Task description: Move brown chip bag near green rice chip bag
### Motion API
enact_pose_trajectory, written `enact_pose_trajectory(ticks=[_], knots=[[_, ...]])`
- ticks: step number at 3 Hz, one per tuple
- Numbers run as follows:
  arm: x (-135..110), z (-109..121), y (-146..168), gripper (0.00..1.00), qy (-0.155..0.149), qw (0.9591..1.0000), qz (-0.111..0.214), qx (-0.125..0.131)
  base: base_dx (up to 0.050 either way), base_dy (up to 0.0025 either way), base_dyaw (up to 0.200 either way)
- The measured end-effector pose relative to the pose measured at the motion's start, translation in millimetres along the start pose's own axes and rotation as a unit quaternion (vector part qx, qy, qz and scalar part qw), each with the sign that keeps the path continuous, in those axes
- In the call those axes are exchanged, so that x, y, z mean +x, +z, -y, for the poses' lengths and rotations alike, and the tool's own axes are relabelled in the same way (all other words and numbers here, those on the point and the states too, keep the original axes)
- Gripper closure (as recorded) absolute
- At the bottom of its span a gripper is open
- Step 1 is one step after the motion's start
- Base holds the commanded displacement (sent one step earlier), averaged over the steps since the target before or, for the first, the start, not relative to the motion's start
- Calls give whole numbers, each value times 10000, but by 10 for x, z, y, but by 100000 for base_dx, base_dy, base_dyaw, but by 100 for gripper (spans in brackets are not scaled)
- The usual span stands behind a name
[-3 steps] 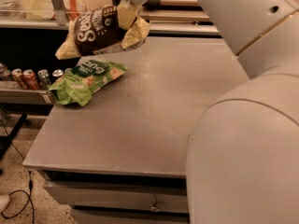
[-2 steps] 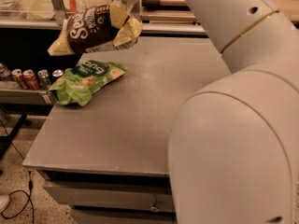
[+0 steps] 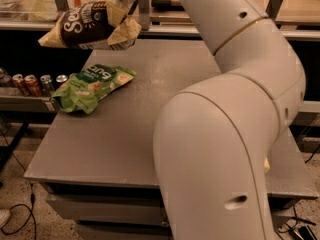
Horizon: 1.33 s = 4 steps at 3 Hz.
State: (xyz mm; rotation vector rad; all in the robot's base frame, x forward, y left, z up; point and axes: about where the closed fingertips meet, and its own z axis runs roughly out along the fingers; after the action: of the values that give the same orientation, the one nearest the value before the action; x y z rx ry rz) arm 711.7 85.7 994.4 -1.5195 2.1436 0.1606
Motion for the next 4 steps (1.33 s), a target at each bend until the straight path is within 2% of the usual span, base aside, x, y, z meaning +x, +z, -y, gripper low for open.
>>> enact_pose_trajectory(ticks=[1,2,4], knots=[[-64,66,82,100,380,9992,123,10,0,0,0],[-107,73,160,82,571,9983,138,7,0,0,0],[-104,107,275,36,787,9969,93,1,0,0,0]])
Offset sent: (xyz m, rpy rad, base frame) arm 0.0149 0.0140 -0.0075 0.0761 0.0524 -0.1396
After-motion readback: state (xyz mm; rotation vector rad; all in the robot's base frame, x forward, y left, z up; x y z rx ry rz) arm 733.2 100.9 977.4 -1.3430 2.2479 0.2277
